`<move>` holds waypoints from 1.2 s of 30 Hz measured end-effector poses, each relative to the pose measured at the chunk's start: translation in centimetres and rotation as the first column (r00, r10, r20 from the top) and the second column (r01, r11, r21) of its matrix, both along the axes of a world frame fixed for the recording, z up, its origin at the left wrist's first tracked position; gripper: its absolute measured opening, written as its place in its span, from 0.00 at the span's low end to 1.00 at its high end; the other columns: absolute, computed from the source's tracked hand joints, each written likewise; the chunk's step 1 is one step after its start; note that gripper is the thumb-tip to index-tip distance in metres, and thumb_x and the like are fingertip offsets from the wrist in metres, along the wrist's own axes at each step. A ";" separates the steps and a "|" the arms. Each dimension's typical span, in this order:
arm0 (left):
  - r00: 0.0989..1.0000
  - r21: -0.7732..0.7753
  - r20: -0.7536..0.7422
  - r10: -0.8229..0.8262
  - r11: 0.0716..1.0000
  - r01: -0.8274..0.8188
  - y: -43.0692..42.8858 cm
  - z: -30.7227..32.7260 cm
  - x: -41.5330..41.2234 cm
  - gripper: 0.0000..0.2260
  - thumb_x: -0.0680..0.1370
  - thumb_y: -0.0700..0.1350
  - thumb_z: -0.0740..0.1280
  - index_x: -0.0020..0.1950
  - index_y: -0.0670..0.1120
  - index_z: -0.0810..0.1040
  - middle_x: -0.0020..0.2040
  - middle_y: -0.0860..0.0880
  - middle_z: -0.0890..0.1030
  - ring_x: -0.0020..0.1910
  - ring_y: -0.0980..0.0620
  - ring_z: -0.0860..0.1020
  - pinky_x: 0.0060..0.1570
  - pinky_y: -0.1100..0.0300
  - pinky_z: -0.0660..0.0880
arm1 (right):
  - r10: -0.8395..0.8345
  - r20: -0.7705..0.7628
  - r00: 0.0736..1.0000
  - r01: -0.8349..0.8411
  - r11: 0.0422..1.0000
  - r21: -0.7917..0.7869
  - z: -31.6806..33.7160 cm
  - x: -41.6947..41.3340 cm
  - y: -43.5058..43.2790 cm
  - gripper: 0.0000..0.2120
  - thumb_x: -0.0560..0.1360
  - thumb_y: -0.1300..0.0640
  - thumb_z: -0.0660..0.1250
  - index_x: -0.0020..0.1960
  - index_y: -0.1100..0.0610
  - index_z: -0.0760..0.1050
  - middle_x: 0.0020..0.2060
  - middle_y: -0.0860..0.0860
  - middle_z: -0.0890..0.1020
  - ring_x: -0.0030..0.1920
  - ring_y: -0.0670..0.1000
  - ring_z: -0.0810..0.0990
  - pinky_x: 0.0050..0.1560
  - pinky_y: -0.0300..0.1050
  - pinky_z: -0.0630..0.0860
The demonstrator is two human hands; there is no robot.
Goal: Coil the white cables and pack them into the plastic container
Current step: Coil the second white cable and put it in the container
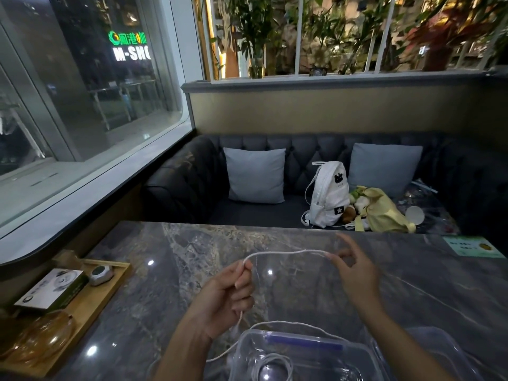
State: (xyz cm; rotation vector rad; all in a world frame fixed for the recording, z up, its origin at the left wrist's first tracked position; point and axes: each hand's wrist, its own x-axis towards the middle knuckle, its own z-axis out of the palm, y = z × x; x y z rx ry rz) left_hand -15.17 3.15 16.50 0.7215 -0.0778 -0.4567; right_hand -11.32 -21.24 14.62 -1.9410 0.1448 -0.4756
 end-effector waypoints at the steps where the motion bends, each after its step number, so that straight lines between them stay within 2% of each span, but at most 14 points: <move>1: 0.998 0.017 0.007 0.061 0.998 -0.061 -0.1 0.1 0.0 0.03 0.73 0.42 0.66 0.44 0.43 0.74 0.25 0.53 0.69 0.23 0.58 0.56 0.19 0.68 0.57 | 0.006 0.028 1.000 -0.006 1.000 0.002 0.0 -0.3 0.3 0.18 0.70 0.60 0.70 0.57 0.47 0.73 0.35 0.45 0.77 0.31 0.43 0.73 0.33 0.37 0.69; 3: 0.984 0.006 0.006 0.181 0.984 -0.181 -0.2 0.3 0.1 0.06 0.76 0.42 0.58 0.43 0.44 0.72 0.24 0.53 0.67 0.23 0.58 0.53 0.19 0.68 0.55 | 0.038 0.108 0.993 -0.029 0.996 -0.086 0.0 -0.7 0.7 0.13 0.70 0.63 0.70 0.52 0.52 0.75 0.36 0.43 0.75 0.31 0.42 0.72 0.32 0.36 0.68; 7: 0.940 -0.188 -0.116 0.322 0.922 -0.339 0.5 0.5 0.5 0.08 0.75 0.42 0.56 0.37 0.47 0.71 0.24 0.54 0.57 0.22 0.58 0.50 0.19 0.67 0.51 | 0.242 0.234 0.942 -0.135 0.908 -0.398 -0.6 -1.2 0.9 0.07 0.68 0.70 0.71 0.42 0.61 0.80 0.38 0.49 0.78 0.35 0.47 0.77 0.38 0.29 0.70; 9: 0.915 -0.290 -0.199 0.351 0.871 -0.397 0.9 0.3 0.6 0.10 0.75 0.42 0.55 0.36 0.48 0.71 0.26 0.55 0.56 0.22 0.59 0.52 0.19 0.67 0.54 | 0.332 0.236 0.913 -0.177 0.846 -0.504 -0.8 -1.8 1.0 0.09 0.66 0.70 0.72 0.43 0.59 0.82 0.37 0.51 0.81 0.35 0.45 0.77 0.36 0.28 0.70; 11: 0.891 -0.340 -0.269 0.365 0.830 -0.443 1.1 -0.1 0.8 0.12 0.78 0.42 0.54 0.36 0.48 0.71 0.22 0.54 0.61 0.20 0.60 0.56 0.21 0.72 0.60 | 0.413 0.181 0.892 -0.193 0.713 -0.675 -0.8 -2.4 1.1 0.13 0.62 0.69 0.76 0.42 0.54 0.82 0.34 0.50 0.82 0.29 0.45 0.77 0.27 0.35 0.73; 13: 0.885 -0.288 -0.271 0.379 0.845 -0.450 0.7 -0.3 0.9 0.15 0.81 0.47 0.51 0.38 0.49 0.71 0.23 0.54 0.68 0.20 0.61 0.66 0.25 0.70 0.71 | 0.476 0.092 0.875 -0.205 0.535 -0.820 -0.7 -3.1 1.7 0.16 0.56 0.66 0.79 0.38 0.50 0.82 0.30 0.46 0.81 0.24 0.46 0.77 0.20 0.35 0.70; 15: 0.887 -0.133 -0.214 0.410 0.887 -0.442 0.0 -0.5 1.0 0.15 0.81 0.50 0.52 0.40 0.50 0.72 0.25 0.54 0.74 0.23 0.59 0.74 0.32 0.61 0.79 | 0.523 -0.007 0.852 -0.240 0.380 -0.893 -0.1 -3.7 2.6 0.14 0.54 0.62 0.77 0.35 0.48 0.80 0.28 0.44 0.80 0.23 0.46 0.77 0.18 0.35 0.67; 18: 0.912 0.094 -0.111 0.395 0.918 -0.386 -1.1 -0.7 0.8 0.11 0.81 0.51 0.54 0.45 0.48 0.72 0.34 0.48 0.78 0.34 0.53 0.80 0.37 0.50 0.81 | 0.613 -0.043 0.789 -0.241 0.244 -0.939 1.4 -4.7 4.0 0.09 0.53 0.59 0.73 0.31 0.50 0.78 0.27 0.44 0.78 0.23 0.46 0.76 0.18 0.37 0.63; 20: 0.941 0.211 -0.069 0.331 0.927 -0.310 -1.7 -0.6 0.4 0.11 0.80 0.50 0.54 0.44 0.47 0.72 0.36 0.45 0.81 0.36 0.49 0.83 0.34 0.50 0.81 | 0.709 -0.046 0.704 -0.319 0.258 -0.912 2.6 -5.3 4.8 0.09 0.58 0.61 0.72 0.35 0.49 0.79 0.32 0.44 0.81 0.27 0.47 0.78 0.20 0.37 0.67; 23: 0.974 0.431 0.029 0.226 0.876 -0.216 -2.7 -0.4 -0.3 0.14 0.81 0.48 0.54 0.40 0.45 0.73 0.31 0.46 0.81 0.30 0.51 0.80 0.28 0.58 0.78 | 0.771 0.032 0.636 -0.451 0.404 -0.796 4.5 -5.8 5.5 0.13 0.67 0.62 0.69 0.48 0.47 0.81 0.48 0.44 0.84 0.35 0.45 0.80 0.27 0.37 0.74; 27: 0.987 0.647 0.155 0.053 0.749 -0.142 -3.6 0.4 -1.3 0.17 0.80 0.44 0.56 0.34 0.45 0.75 0.22 0.48 0.76 0.17 0.55 0.69 0.18 0.67 0.64 | 0.637 0.129 0.760 -0.437 0.648 -0.623 5.1 -5.2 5.4 0.03 0.70 0.56 0.69 0.42 0.53 0.81 0.36 0.49 0.83 0.34 0.46 0.78 0.33 0.44 0.78; 30: 0.997 0.675 0.076 0.014 0.736 -0.062 -3.6 1.1 -1.6 0.20 0.79 0.46 0.57 0.27 0.47 0.72 0.16 0.52 0.68 0.14 0.58 0.62 0.16 0.70 0.56 | 0.544 0.043 0.838 -0.471 0.761 -0.446 4.9 -4.5 4.8 0.03 0.69 0.54 0.72 0.41 0.54 0.82 0.36 0.48 0.79 0.37 0.43 0.75 0.41 0.47 0.74; 33: 1.000 0.659 0.016 -0.004 0.752 -0.007 -3.5 1.1 -1.4 0.23 0.78 0.50 0.58 0.22 0.49 0.65 0.17 0.53 0.61 0.17 0.57 0.55 0.18 0.69 0.53 | 0.545 -0.045 0.837 -0.538 0.804 -0.253 4.6 -4.4 4.5 0.02 0.69 0.55 0.71 0.41 0.49 0.83 0.33 0.47 0.82 0.35 0.43 0.77 0.39 0.41 0.74; 36: 1.000 0.645 -0.001 -0.017 0.764 0.014 -3.7 1.2 -1.5 0.23 0.77 0.47 0.58 0.20 0.49 0.62 0.17 0.54 0.58 0.17 0.57 0.52 0.18 0.68 0.50 | 0.632 -0.136 0.763 -0.638 0.770 -0.003 4.6 -5.0 4.6 0.07 0.71 0.57 0.69 0.40 0.46 0.82 0.26 0.40 0.81 0.24 0.38 0.74 0.26 0.27 0.66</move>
